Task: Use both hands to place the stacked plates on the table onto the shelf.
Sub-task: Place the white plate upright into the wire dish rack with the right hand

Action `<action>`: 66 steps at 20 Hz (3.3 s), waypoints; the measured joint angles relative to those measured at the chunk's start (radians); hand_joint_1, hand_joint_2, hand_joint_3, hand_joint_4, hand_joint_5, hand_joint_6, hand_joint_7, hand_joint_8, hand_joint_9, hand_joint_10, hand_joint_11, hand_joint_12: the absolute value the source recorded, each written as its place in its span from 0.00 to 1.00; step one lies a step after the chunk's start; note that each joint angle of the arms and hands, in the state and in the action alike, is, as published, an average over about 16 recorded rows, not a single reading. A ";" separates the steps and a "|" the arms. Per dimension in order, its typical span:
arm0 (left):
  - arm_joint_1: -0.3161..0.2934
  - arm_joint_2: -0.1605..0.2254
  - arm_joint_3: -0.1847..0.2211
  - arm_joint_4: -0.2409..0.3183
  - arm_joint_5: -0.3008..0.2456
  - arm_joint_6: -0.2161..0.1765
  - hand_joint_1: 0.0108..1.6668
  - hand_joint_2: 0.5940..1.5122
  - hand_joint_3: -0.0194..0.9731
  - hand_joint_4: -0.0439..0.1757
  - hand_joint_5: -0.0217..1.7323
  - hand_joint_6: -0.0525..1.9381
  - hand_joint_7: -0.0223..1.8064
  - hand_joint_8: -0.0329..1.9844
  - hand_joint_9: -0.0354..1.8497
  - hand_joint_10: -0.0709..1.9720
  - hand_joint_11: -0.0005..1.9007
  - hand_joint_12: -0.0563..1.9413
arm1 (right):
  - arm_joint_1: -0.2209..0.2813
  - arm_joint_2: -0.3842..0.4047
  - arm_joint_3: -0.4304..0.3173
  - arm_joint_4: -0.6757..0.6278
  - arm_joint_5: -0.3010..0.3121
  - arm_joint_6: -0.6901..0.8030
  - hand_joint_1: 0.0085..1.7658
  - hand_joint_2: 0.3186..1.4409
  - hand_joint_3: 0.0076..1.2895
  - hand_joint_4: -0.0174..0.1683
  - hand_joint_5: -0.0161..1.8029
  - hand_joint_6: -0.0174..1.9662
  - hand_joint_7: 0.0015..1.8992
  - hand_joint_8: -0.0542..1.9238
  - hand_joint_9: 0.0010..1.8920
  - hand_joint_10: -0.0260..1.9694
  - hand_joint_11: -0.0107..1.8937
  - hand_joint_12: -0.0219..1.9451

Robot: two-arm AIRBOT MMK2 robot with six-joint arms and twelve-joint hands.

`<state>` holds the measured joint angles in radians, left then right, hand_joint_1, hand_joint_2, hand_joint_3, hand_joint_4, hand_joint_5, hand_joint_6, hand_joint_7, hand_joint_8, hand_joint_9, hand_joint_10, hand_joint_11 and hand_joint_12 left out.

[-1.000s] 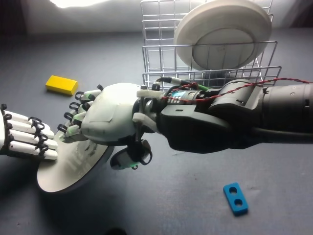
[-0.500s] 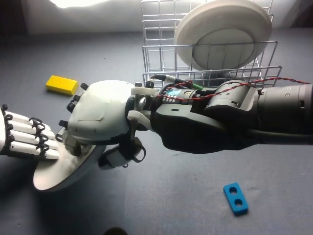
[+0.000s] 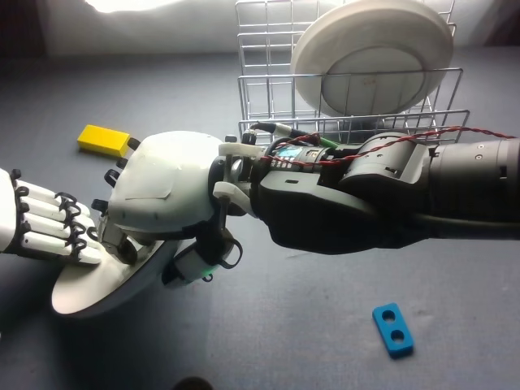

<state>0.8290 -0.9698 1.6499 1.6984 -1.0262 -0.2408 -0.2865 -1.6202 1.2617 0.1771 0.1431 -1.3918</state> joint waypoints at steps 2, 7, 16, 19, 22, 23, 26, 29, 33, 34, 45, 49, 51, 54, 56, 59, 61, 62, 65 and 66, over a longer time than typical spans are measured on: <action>-0.025 0.005 -0.002 0.002 -0.003 0.000 0.00 0.54 0.03 0.19 0.01 0.03 0.01 0.01 0.02 0.03 0.01 0.02 | 0.002 0.004 0.000 0.000 -0.002 0.000 0.63 0.59 0.01 0.19 0.46 0.31 0.50 0.31 0.61 0.03 0.42 0.59; -0.100 0.026 -0.011 -0.003 -0.009 -0.002 0.00 0.54 0.03 0.21 0.01 0.03 0.02 0.01 0.02 0.03 0.01 0.02 | 0.014 0.021 -0.007 0.003 -0.012 -0.001 0.63 0.58 0.01 0.21 0.46 0.32 0.50 0.34 0.64 0.02 0.43 0.59; -0.234 0.074 -0.023 -0.017 -0.025 -0.022 0.00 0.54 0.03 0.22 0.02 0.03 0.02 0.02 0.03 0.04 0.01 0.02 | 0.066 0.079 -0.045 0.037 -0.054 0.003 0.64 0.59 0.01 0.22 0.47 0.39 0.52 0.41 0.66 0.02 0.42 0.59; -0.272 0.088 -0.025 -0.008 -0.035 -0.045 0.00 0.54 0.03 0.22 0.02 0.03 0.02 0.02 0.03 0.04 0.01 0.02 | 0.096 0.106 -0.065 0.065 -0.072 0.004 0.65 0.59 0.01 0.21 0.49 0.43 0.53 0.42 0.67 0.02 0.42 0.59; -0.308 0.103 -0.025 0.010 -0.048 -0.075 0.00 0.54 0.03 0.21 0.02 0.03 0.02 0.02 0.03 0.04 0.01 0.02 | 0.132 0.137 -0.089 0.098 -0.089 0.005 0.66 0.59 0.01 0.21 0.50 0.46 0.54 0.44 0.68 0.02 0.42 0.59; -0.320 0.108 -0.025 0.016 -0.052 -0.085 0.00 0.54 0.03 0.21 0.02 0.03 0.02 0.02 0.03 0.04 0.01 0.02 | 0.145 0.147 -0.096 0.110 -0.095 0.005 0.66 0.59 0.01 0.20 0.50 0.47 0.55 0.44 0.68 0.02 0.42 0.58; -0.351 0.122 -0.026 0.034 -0.065 -0.116 0.00 0.54 0.03 0.21 0.02 0.03 0.02 0.02 0.03 0.04 0.01 0.02 | 0.187 0.177 -0.119 0.153 -0.108 0.006 0.67 0.59 0.01 0.20 0.52 0.49 0.56 0.45 0.68 0.02 0.42 0.58; -0.377 0.136 -0.027 0.053 -0.077 -0.142 0.00 0.54 0.03 0.21 0.02 0.03 0.02 0.02 0.03 0.04 0.01 0.02 | 0.230 0.209 -0.138 0.207 -0.118 0.007 0.68 0.59 0.01 0.20 0.53 0.50 0.57 0.44 0.69 0.02 0.43 0.58; -0.403 0.152 -0.029 0.074 -0.089 -0.168 0.00 0.54 0.03 0.21 0.02 0.03 0.02 0.01 0.03 0.04 0.01 0.02 | 0.279 0.254 -0.161 0.301 -0.123 0.006 0.68 0.60 0.01 0.20 0.53 0.51 0.57 0.45 0.69 0.02 0.43 0.58; -0.408 0.155 -0.029 0.078 -0.091 -0.171 0.00 0.54 0.03 0.21 0.02 0.03 0.02 0.01 0.03 0.04 0.01 0.02 | 0.290 0.265 -0.165 0.328 -0.121 0.006 0.68 0.60 0.01 0.20 0.53 0.51 0.57 0.45 0.69 0.02 0.43 0.58; -0.416 0.164 -0.025 0.088 -0.091 -0.165 0.00 0.55 0.03 0.21 0.02 0.03 0.02 0.01 0.03 0.04 0.01 0.02 | 0.351 0.352 -0.177 0.630 -0.052 0.004 0.69 0.61 0.01 0.13 0.53 0.50 0.58 0.44 0.69 0.03 0.43 0.58; -0.418 0.164 -0.027 0.092 -0.083 -0.158 0.00 0.55 0.03 0.21 0.02 0.03 0.02 0.01 0.03 0.04 0.01 0.02 | 0.349 0.370 -0.177 0.707 -0.014 0.006 0.69 0.61 0.01 0.09 0.53 0.48 0.59 0.43 0.70 0.03 0.44 0.58; -0.419 0.164 -0.028 0.093 -0.080 -0.155 0.00 0.55 0.03 0.21 0.02 0.03 0.02 0.01 0.03 0.04 0.01 0.02 | 0.344 0.377 -0.177 0.734 0.004 0.009 0.69 0.61 0.01 0.07 0.53 0.48 0.59 0.43 0.70 0.03 0.44 0.58; -0.420 0.165 -0.030 0.095 -0.075 -0.152 0.00 0.55 0.03 0.21 0.02 0.03 0.02 0.01 0.03 0.04 0.01 0.02 | 0.335 0.387 -0.177 0.764 0.025 0.013 0.69 0.62 0.01 0.06 0.54 0.47 0.60 0.43 0.70 0.03 0.44 0.58; -0.421 0.165 -0.032 0.096 -0.072 -0.150 0.00 0.55 0.03 0.21 0.02 0.03 0.02 0.01 0.03 0.04 0.01 0.02 | 0.328 0.393 -0.177 0.780 0.039 0.017 0.69 0.62 0.01 0.06 0.54 0.46 0.60 0.43 0.70 0.03 0.44 0.58; -0.421 0.165 -0.035 0.098 -0.068 -0.150 0.00 0.55 0.03 0.21 0.02 0.03 0.02 0.01 0.03 0.04 0.01 0.02 | 0.318 0.402 -0.177 0.798 0.058 0.022 0.69 0.62 0.01 0.06 0.54 0.46 0.59 0.44 0.70 0.03 0.43 0.58; -0.422 0.166 -0.037 0.097 -0.066 -0.150 0.00 0.55 0.03 0.21 0.02 0.03 0.02 0.01 0.03 0.04 0.01 0.02 | 0.313 0.407 -0.177 0.804 0.068 0.025 0.69 0.62 0.01 0.07 0.54 0.46 0.59 0.44 0.70 0.03 0.43 0.58; -0.422 0.166 -0.038 0.097 -0.066 -0.150 0.00 0.55 0.03 0.21 0.02 0.03 0.02 0.01 0.03 0.04 0.01 0.02 | 0.311 0.409 -0.177 0.805 0.072 0.026 0.69 0.62 0.01 0.07 0.54 0.46 0.59 0.44 0.70 0.03 0.43 0.58; -0.422 0.166 -0.041 0.097 -0.066 -0.150 0.00 0.55 0.03 0.21 0.02 0.03 0.02 0.01 0.03 0.04 0.01 0.02 | 0.305 0.413 -0.177 0.807 0.080 0.029 0.69 0.62 0.01 0.07 0.53 0.46 0.58 0.45 0.70 0.03 0.43 0.58; -0.422 0.166 -0.042 0.097 -0.066 -0.150 0.00 0.55 0.03 0.21 0.02 0.03 0.02 0.01 0.03 0.04 0.01 0.02 | 0.304 0.414 -0.177 0.807 0.081 0.029 0.69 0.63 0.01 0.08 0.53 0.46 0.58 0.45 0.70 0.03 0.43 0.59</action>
<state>0.4073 -0.8036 1.6080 1.7955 -1.0924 -0.3907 0.0171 -1.2063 1.0851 0.9844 0.2245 -1.3627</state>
